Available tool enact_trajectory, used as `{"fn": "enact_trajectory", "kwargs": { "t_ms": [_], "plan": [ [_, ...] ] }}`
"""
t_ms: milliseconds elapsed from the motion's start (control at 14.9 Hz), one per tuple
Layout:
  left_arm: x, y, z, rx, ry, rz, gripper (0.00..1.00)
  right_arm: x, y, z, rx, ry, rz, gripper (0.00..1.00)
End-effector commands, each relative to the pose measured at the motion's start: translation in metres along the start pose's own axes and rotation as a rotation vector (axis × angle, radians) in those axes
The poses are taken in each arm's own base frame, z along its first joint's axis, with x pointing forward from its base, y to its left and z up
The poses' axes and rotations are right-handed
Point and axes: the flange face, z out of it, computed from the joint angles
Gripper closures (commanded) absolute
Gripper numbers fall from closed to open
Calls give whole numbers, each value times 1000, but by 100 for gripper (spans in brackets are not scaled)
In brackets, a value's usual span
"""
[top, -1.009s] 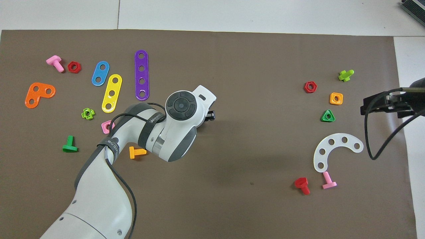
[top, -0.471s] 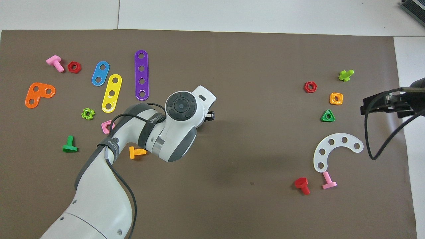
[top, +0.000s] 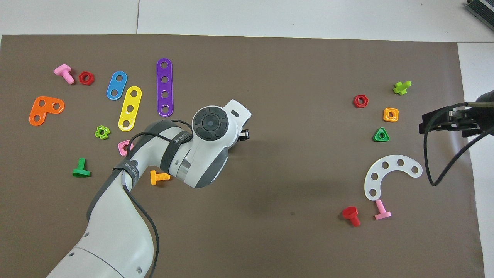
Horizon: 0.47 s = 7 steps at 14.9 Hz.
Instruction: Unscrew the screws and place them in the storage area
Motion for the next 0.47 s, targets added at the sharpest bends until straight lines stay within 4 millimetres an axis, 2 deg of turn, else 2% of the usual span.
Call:
{"fn": "enact_trajectory", "kwargs": {
  "t_ms": [0,269,404],
  "plan": [
    [-3,-2,-1,11,19,21,63,-5,-1,0,21,4,2,0],
    [2,-1,-8,11,19,16,63,-5,-1,0,21,4,2,0],
    [12,-1,-20,6,25,8,63,-5,-1,0,21,4,2,0]
  ]
}}
